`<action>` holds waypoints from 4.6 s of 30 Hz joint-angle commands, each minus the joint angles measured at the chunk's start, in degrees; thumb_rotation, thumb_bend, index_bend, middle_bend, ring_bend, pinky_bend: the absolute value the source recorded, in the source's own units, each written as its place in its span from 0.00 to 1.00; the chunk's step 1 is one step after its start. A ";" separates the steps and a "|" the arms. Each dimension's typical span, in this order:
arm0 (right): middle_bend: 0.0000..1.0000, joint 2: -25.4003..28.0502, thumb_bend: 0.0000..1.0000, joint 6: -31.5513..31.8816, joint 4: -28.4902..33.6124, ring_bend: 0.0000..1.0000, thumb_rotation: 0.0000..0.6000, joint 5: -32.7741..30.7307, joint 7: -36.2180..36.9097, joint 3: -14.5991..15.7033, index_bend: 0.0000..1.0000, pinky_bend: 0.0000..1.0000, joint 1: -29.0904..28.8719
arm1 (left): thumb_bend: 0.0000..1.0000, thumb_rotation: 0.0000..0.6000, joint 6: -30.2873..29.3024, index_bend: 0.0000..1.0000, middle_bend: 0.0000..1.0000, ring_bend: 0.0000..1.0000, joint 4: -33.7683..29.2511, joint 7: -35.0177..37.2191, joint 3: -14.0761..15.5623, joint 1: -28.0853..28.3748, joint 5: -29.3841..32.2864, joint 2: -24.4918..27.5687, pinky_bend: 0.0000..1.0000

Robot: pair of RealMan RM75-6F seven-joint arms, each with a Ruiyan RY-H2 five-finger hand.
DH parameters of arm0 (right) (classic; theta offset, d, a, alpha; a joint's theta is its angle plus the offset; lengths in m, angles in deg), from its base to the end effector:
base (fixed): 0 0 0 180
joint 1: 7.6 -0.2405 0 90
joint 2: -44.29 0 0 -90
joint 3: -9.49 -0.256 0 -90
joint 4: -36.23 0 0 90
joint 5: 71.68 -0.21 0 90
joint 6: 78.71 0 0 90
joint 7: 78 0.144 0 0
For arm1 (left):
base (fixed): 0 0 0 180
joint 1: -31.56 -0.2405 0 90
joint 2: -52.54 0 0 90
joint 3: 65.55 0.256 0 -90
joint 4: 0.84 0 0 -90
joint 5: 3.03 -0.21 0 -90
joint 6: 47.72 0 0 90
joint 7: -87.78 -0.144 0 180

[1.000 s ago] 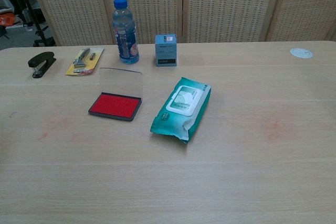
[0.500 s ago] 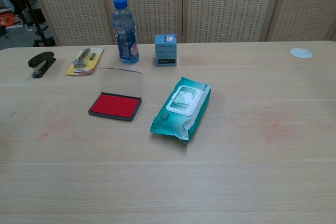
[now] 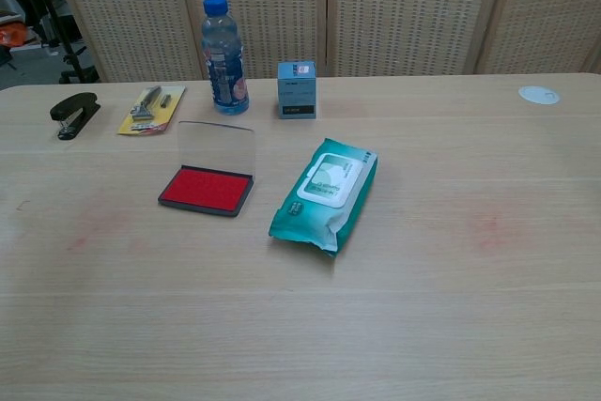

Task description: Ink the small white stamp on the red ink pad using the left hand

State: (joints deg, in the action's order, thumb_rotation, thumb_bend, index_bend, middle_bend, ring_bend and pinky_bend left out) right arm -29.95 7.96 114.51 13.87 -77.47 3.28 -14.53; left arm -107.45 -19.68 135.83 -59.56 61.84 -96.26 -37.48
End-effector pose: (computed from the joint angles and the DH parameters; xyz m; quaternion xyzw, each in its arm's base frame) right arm -0.3300 -0.2067 0.1376 0.5833 -0.3402 0.4057 0.6160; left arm -0.3929 0.3606 0.1300 -0.7023 -0.3946 -0.3027 0.5094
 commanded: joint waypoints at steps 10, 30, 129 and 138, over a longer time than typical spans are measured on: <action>0.00 1.69 0.04 -0.62 0.41 0.00 1.00 -0.09 4.35 -0.11 0.00 0.00 -0.04 | 0.45 1.00 -4.66 0.59 1.00 1.00 -39.33 -22.02 -5.69 6.33 2.41 7.38 1.00; 0.00 2.46 0.04 -3.76 -0.83 0.00 1.00 -1.79 8.47 -0.54 0.00 0.00 -1.00 | 0.47 1.00 8.19 0.60 1.00 1.00 -41.45 -41.71 -12.49 12.18 14.04 -1.30 1.00; 0.00 2.57 0.04 -5.49 -2.28 0.00 1.00 -3.05 11.34 -0.73 0.00 0.00 -1.60 | 0.49 1.00 10.39 0.60 1.00 1.00 -42.15 -47.77 -16.19 15.09 19.44 -3.73 1.00; 0.00 2.67 0.04 -5.14 -1.85 0.00 1.00 -2.63 11.23 -0.54 0.00 0.00 -1.49 | 0.49 1.00 7.99 0.60 1.00 1.00 -49.15 -41.96 -15.53 11.29 18.20 6.85 1.00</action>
State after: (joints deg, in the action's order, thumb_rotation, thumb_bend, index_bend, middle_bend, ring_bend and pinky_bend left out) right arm -27.28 2.82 112.66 11.24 -66.24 2.74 -16.03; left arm -98.89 -67.17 91.28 -75.63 74.98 -77.86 -33.97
